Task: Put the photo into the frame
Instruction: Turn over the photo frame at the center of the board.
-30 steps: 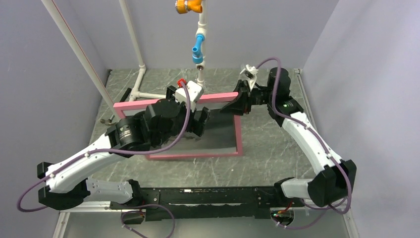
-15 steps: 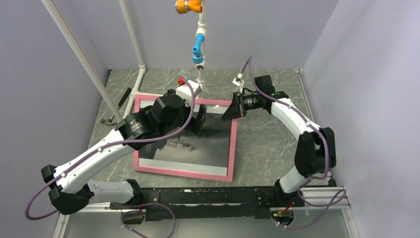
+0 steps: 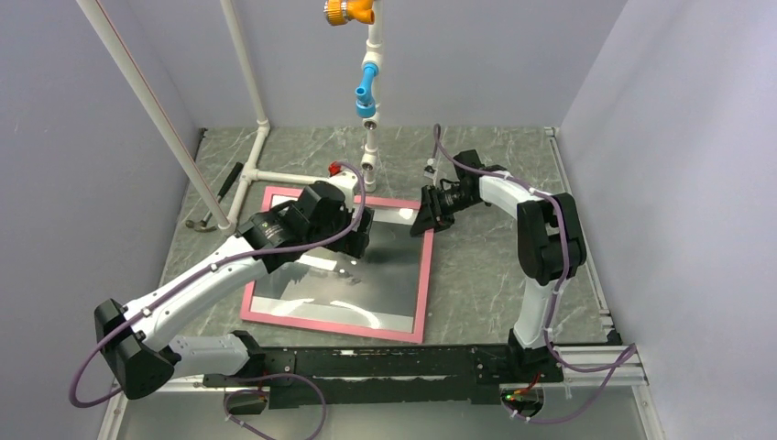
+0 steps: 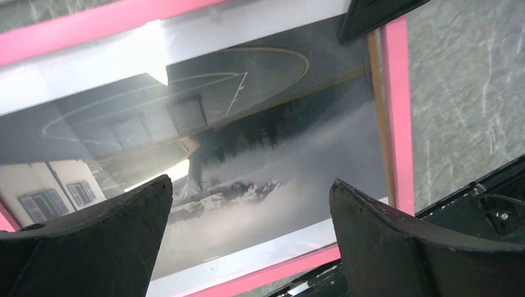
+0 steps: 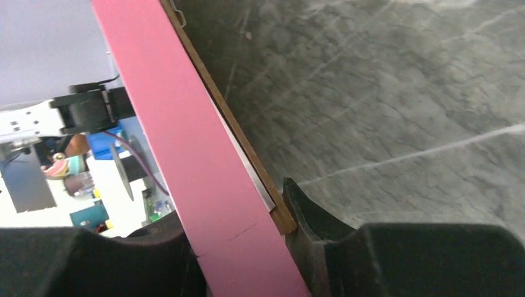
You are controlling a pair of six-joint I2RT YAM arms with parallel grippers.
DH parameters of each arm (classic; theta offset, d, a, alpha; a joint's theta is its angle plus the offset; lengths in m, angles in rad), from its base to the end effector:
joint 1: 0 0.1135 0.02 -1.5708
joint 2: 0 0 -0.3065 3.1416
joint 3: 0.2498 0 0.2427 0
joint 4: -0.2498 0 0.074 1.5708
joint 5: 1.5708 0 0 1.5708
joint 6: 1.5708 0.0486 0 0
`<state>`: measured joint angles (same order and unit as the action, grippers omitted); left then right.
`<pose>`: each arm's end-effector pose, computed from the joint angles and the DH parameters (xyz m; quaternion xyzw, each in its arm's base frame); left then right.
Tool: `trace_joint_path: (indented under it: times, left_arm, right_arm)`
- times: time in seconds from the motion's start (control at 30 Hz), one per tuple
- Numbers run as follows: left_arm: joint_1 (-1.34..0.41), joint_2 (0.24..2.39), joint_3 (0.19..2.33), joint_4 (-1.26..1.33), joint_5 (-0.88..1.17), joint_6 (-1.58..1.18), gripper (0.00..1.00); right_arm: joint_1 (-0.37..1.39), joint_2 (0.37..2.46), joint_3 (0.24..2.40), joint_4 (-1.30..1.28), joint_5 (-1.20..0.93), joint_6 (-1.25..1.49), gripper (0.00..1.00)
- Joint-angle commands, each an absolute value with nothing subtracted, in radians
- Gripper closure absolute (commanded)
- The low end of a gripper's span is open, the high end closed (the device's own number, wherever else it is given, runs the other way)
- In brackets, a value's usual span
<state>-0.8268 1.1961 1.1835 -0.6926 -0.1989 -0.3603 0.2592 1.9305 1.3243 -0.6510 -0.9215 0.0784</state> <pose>0.1671 -0.1674 0.3769 0.1683 0.8885 -0.1587 0.3964 0.3644 0.1367 0.2174 -0.1490 0.8749 0.4564 0.0641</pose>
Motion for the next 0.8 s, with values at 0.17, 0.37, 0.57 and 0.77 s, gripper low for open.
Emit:
trace_joint_path:
  times: [0.17,0.37,0.57,0.77]
  left_arm:
    - [-0.773,1.197,1.066,-0.636,-0.118,-0.438,0.01]
    - [-0.755,1.174,0.998,-0.632,-0.098,-0.479,0.01]
    - [-0.750,1.130,0.920,-0.652,-0.087,-0.530,0.01]
    - [-0.746,1.075,0.837,-0.692,-0.077,-0.603,0.01]
  right_arm:
    - [0.272,1.936,1.322,-0.634,-0.424,-0.055,0.65]
    - [0.273,1.901,1.308,-0.635,-0.370,-0.050,0.57]
    - [0.272,1.835,1.311,-0.618,-0.342,-0.030,0.40]
    - [0.272,1.740,1.303,-0.569,-0.332,-0.003,0.00]
